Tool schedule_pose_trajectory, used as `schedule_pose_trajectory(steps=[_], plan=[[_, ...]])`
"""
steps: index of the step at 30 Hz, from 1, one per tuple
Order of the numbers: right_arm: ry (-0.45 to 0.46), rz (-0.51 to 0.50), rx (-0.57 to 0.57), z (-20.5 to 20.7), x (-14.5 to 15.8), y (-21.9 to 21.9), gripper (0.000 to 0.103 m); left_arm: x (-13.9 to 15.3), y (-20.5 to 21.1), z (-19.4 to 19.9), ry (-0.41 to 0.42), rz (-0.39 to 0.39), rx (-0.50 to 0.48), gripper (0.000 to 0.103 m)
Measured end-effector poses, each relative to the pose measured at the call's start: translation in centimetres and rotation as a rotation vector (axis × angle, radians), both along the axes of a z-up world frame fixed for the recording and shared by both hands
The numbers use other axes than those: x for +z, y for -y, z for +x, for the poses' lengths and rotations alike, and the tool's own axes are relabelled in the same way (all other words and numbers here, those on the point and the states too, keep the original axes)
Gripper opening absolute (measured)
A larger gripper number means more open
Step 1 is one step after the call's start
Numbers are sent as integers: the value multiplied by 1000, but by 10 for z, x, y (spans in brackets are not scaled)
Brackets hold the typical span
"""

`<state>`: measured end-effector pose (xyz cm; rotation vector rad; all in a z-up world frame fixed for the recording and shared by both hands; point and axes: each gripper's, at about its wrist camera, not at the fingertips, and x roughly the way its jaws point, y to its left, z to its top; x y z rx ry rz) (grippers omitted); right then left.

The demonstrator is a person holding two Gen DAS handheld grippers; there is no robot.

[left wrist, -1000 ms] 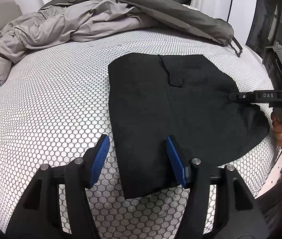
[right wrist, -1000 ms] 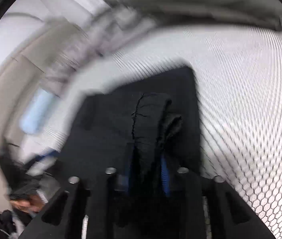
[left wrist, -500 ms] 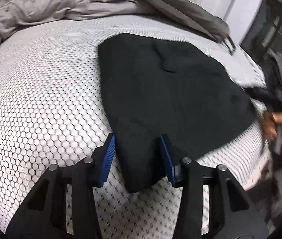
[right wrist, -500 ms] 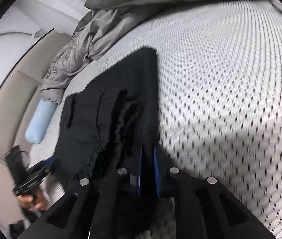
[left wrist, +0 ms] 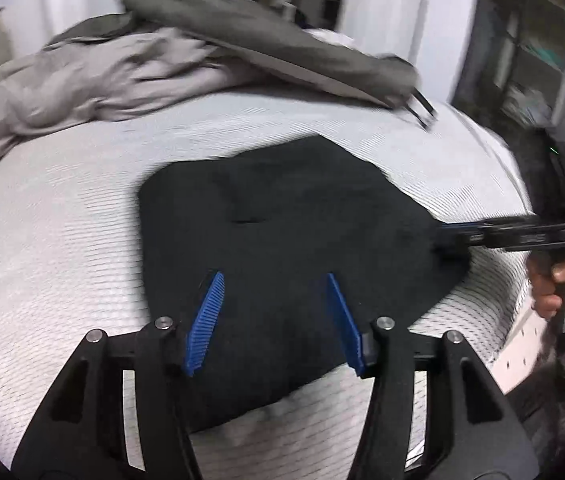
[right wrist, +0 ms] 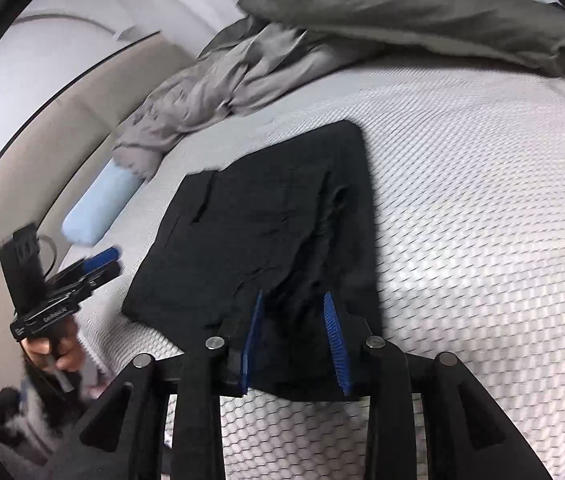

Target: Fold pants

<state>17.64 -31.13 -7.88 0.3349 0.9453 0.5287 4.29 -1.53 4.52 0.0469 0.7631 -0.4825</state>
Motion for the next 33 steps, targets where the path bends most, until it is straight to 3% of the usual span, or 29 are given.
schedule_pose_trajectory(steps=[6,11,14,15,19,23,24,25,28,31,33], plan=[[-38,-9,42,17,-18,-15,34,-23,88,2,-4,94,-153,50],[-9,20,40,12,-19,-10,29,-30,137,16,29,140,-173,50],[-41,71,26,9,-21,6,29,-40,163,24,13,181,-195,49],[-46,78,30,8,-21,8,29,-43,171,24,15,206,-196,47],[-51,63,50,-1,-25,16,29,-44,187,28,9,215,-236,23],[-50,69,57,-5,-29,15,29,-38,180,30,6,162,-219,11],[-34,65,45,-3,-29,13,26,-36,177,31,4,136,-215,10],[-20,51,39,-1,-30,12,13,-34,174,30,6,121,-211,9],[-2,38,23,-2,-25,11,3,-25,160,30,2,43,-210,8],[37,27,48,-26,-5,18,2,-13,151,16,11,-17,-243,8],[28,-4,54,-38,-8,20,2,-6,149,5,25,-21,-264,8]])
